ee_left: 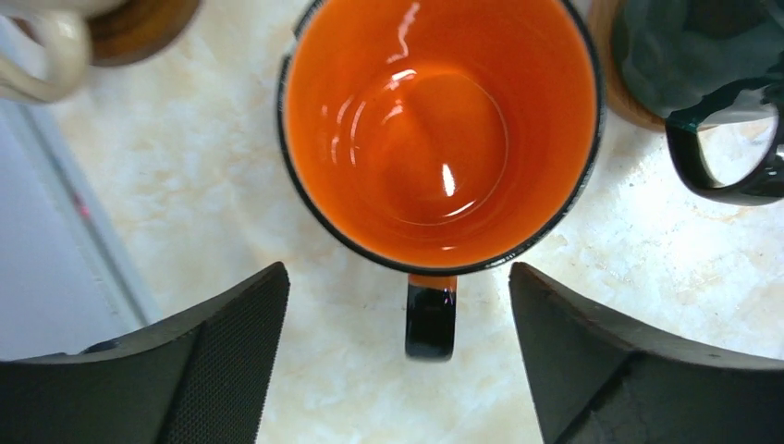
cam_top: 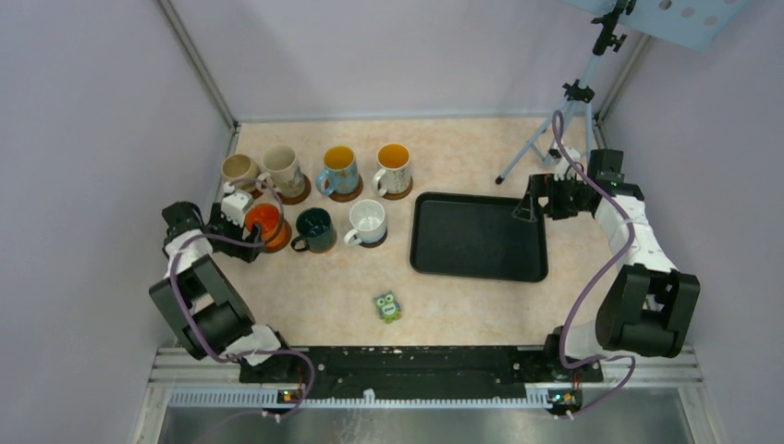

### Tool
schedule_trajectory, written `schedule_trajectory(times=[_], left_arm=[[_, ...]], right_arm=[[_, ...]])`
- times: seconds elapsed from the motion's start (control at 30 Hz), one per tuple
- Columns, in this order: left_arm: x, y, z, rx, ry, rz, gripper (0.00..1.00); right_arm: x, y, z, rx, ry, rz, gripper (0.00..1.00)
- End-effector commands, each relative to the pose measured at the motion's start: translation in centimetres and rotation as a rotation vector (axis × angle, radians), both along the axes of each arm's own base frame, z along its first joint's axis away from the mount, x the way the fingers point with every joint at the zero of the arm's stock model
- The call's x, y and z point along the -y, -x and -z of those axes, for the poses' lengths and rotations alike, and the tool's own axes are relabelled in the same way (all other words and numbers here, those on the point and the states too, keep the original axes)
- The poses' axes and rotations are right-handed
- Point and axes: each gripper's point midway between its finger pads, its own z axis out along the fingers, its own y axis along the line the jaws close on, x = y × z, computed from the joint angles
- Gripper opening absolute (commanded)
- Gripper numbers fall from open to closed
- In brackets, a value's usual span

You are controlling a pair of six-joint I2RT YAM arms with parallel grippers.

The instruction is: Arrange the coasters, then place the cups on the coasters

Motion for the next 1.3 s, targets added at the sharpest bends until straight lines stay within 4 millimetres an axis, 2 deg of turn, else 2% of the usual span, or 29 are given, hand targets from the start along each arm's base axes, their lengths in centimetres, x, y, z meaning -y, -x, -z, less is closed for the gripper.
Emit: schedule_trajectory(times=[0.0,0.2,0.3,0.43,0.53,0.63,0.73,0.87,1.03,1.13,1.27], left_arm=[[-0.3,-0.4,-5.1,0.09,-0.046,-0.022,0.98],[-0.8,-0.6,-9.8,0.148,-0.078,-0.083,0.99],[0.3,-0.7,-12.6,0.189,-0.041,-0.05,0.99],[3.1,-0.9,-17.0,0.292,0.024,0.023,0.99],[5.6,-1.1,-19.2,0.316,0.034,0.081,0.99],[9.3,-1.3,-20.4,0.319,0.066,0.157,0.99],[14.4,-1.2,-20.9,0.314,0.078,0.276,0.99],[23.2,0.0,-20.2,0.26,0.143,0.494,0.96],[32.4,2.8,-16.3,0.145,0.1,0.728,0.93],[36.8,4.8,-13.5,0.095,0.049,0.849,0.93],[41.0,6.8,-9.6,0.019,-0.004,0.96,0.92]], right_arm=[[1.2,0.1,-0.5,0.032,0.104,-0.016,0.98],[3.3,0.4,1.1,0.001,0.223,0.018,0.95],[4.0,0.2,1.7,-0.015,0.261,0.032,0.94],[4.8,0.1,3.0,-0.045,0.296,0.036,0.9],[5.5,0.1,4.2,-0.074,0.321,0.042,0.84],[6.2,0.0,5.7,-0.106,0.345,0.048,0.79],[6.6,-0.3,6.6,-0.119,0.359,0.048,0.75],[6.9,-0.8,7.7,-0.142,0.369,0.046,0.69],[7.2,-1.0,9.2,-0.176,0.378,0.046,0.61],[7.2,-1.2,9.9,-0.197,0.369,0.04,0.56],[6.9,-1.6,10.2,-0.211,0.348,0.032,0.5]])
